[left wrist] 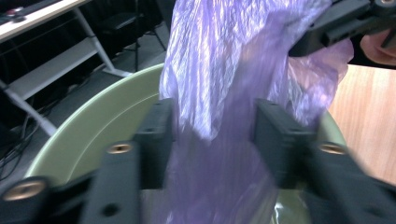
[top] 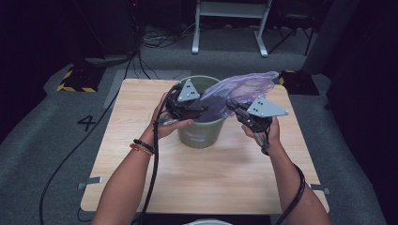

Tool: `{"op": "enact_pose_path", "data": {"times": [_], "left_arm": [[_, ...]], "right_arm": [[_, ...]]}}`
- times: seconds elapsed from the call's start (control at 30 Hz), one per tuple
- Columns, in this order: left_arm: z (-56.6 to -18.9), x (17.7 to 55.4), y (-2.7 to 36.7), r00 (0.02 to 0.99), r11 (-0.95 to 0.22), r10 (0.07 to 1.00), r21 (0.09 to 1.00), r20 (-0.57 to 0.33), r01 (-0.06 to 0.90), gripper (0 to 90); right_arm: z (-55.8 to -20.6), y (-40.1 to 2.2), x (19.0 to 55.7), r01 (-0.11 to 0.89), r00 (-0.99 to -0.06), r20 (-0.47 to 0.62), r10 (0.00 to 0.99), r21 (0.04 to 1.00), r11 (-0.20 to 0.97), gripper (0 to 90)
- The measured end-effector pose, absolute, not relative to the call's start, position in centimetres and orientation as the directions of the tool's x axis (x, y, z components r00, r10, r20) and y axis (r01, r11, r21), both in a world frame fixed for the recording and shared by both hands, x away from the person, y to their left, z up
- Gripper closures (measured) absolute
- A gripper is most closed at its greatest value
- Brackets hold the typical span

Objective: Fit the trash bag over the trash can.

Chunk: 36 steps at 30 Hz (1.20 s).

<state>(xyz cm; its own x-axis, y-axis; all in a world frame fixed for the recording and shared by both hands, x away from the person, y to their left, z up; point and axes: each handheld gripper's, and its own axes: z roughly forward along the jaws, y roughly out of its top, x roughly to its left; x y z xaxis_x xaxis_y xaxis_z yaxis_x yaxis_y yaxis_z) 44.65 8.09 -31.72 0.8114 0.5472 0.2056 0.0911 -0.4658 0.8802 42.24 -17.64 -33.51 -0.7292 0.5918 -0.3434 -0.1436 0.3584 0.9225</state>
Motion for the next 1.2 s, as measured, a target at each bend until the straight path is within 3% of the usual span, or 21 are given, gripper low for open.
{"op": "enact_pose_path", "data": {"times": [0.13,0.27,0.37,0.4,0.43,0.47,0.5,0.57,0.83,1.2], "left_arm": [[-31.9,44.7,7.8,0.816,-0.489,0.532,0.869,0.227,0.078,79.6],[-32.0,44.6,7.7,0.808,-0.501,0.534,0.863,0.248,0.066,89.1],[-32.0,44.4,8.1,0.798,-0.502,0.546,0.862,0.256,0.067,89.8],[-32.0,44.4,8.3,0.793,-0.509,0.55,0.858,0.264,0.067,89.8],[-32.0,44.4,8.7,0.785,-0.509,0.562,0.857,0.261,0.079,89.8],[-32.0,44.4,8.7,0.785,-0.509,0.562,0.857,0.261,0.079,89.9],[-32.0,44.5,9.2,0.776,-0.508,0.574,0.857,0.264,0.084,89.9],[-32.0,44.6,9.6,0.773,-0.51,0.577,0.856,0.265,0.087,89.9],[-32.5,44.6,10.5,0.768,-0.509,0.585,0.855,0.261,0.097,89.9],[-33.5,44.9,11.5,0.755,-0.509,0.603,0.853,0.258,0.114,89.8]], "right_arm": [[-33.4,-17.6,41.8,-0.156,-0.734,-0.353,0.58,0.919,0.361,84.8],[-33.6,-17.7,41.6,-0.158,-0.739,-0.351,0.576,0.92,0.359,80.9],[-33.6,-17.7,41.5,-0.157,-0.736,-0.351,0.579,0.92,0.358,76.3],[-33.6,-17.9,41.3,-0.155,-0.733,-0.35,0.584,0.921,0.358,65.7],[-33.5,-18.1,41.2,-0.153,-0.726,-0.349,0.593,0.922,0.355,60.7],[-33.5,-18.1,41.2,-0.153,-0.726,-0.349,0.593,0.922,0.355,60.7],[-33.3,-18.4,41.0,-0.153,-0.724,-0.344,0.598,0.925,0.348,53.8],[-33.1,-18.8,40.6,-0.156,-0.714,-0.351,0.606,0.923,0.35,48.5],[-33.5,-20.8,39.1,-0.165,-0.676,-0.386,0.628,0.91,0.381,36.2],[-36.1,-25.0,40.7,0.022,-0.7,-0.196,0.687,0.955,0.296,23.6]]}}
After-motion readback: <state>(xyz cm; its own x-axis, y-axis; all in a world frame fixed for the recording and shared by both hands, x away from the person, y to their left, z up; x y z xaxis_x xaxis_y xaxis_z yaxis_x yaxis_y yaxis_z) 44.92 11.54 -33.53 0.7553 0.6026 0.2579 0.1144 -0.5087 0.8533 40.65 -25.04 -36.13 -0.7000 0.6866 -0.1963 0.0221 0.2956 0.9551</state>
